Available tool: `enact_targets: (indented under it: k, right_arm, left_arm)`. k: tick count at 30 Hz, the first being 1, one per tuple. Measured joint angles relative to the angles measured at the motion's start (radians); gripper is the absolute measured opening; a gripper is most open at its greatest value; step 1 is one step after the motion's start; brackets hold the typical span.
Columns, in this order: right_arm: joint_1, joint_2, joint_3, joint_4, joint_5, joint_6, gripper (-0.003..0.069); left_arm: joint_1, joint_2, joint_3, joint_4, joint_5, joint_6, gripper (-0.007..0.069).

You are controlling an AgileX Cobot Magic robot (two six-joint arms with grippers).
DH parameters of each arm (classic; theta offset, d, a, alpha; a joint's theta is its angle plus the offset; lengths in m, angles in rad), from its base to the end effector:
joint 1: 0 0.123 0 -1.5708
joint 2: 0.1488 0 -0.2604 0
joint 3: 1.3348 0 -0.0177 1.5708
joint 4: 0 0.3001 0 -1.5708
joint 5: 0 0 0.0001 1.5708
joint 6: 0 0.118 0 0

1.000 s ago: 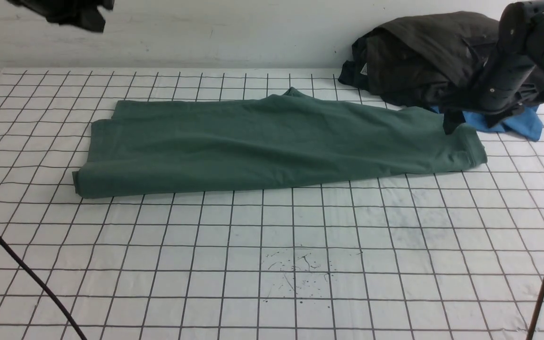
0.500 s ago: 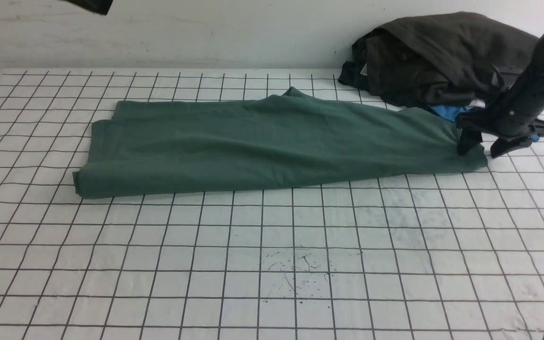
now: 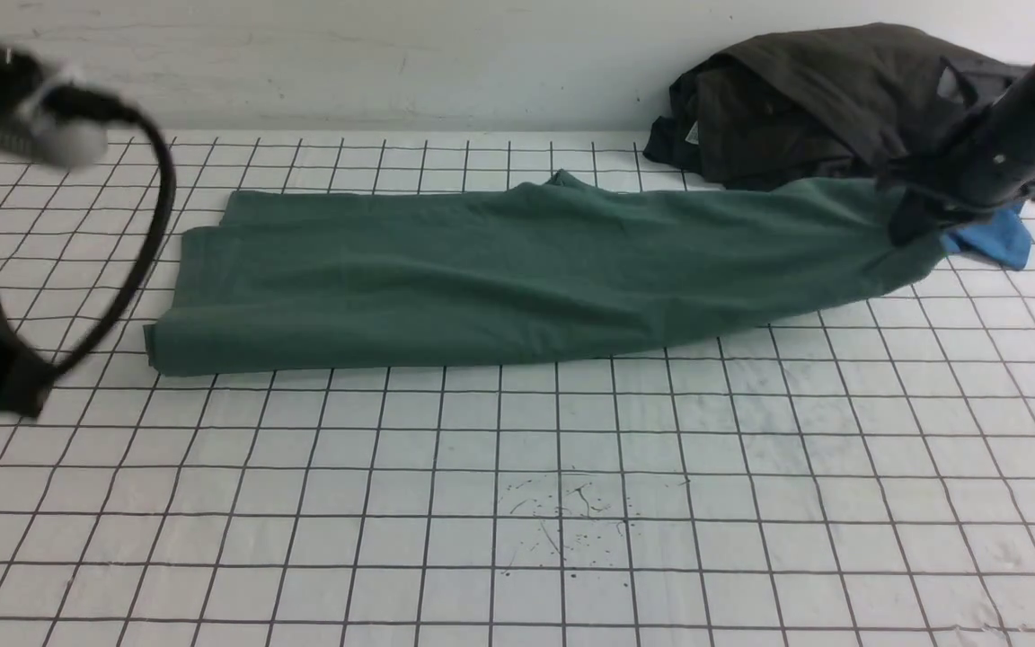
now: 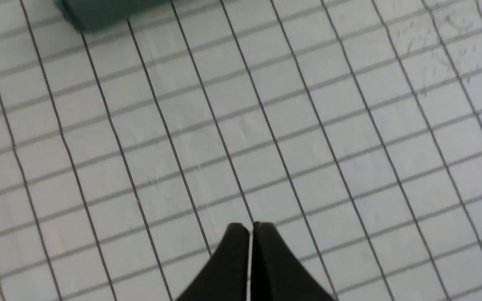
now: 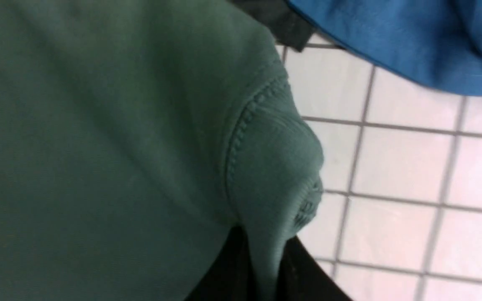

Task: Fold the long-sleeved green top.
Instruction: Use the right arm to drag the right edge of the fabric to the left and folds it over the left edge

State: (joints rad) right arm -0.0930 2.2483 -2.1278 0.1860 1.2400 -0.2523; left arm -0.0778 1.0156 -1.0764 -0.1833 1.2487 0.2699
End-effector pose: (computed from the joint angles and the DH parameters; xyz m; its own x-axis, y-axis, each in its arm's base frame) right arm 0.5262 -0.0283 0.1962 -0.9405 -0.1003 -0.3246 -0.1419 0.9841 0.1072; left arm 0.2420 -0.0393 0.3206 -0.8342 0.2722 -0.4796 0.3379 0.9396 -0.0544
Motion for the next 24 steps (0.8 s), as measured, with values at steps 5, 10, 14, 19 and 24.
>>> enact_targets:
  k: [5, 10, 14, 19, 24]
  right_arm:
    - [-0.034, -0.139, 0.112, -0.2, 0.013, 0.075, 0.0034]
    - [-0.039, -0.219, 0.105, -0.263, 0.025, 0.2, 0.0034]
    - [0.089, -0.242, 0.045, -0.095, 0.016, 0.245, 0.0034]
    - [0.319, -0.196, 0.042, 0.185, -0.101, 0.238, 0.0034]
    - [0.506, -0.081, 0.042, 0.367, -0.342, 0.188, 0.0034]
  left_arm:
    - [0.0, -0.108, 0.218, 0.048, 0.001, -0.004, -0.0007]
    - [0.0, -0.181, 0.354, 0.063, -0.108, -0.033, -0.0007]
    - [0.0, -0.208, 0.411, 0.063, -0.248, -0.061, -0.0007]
    - [0.0, -0.208, 0.42, 0.048, -0.314, -0.069, -0.0007]
    - [0.0, -0.208, 0.42, 0.037, -0.333, -0.069, -0.0007]
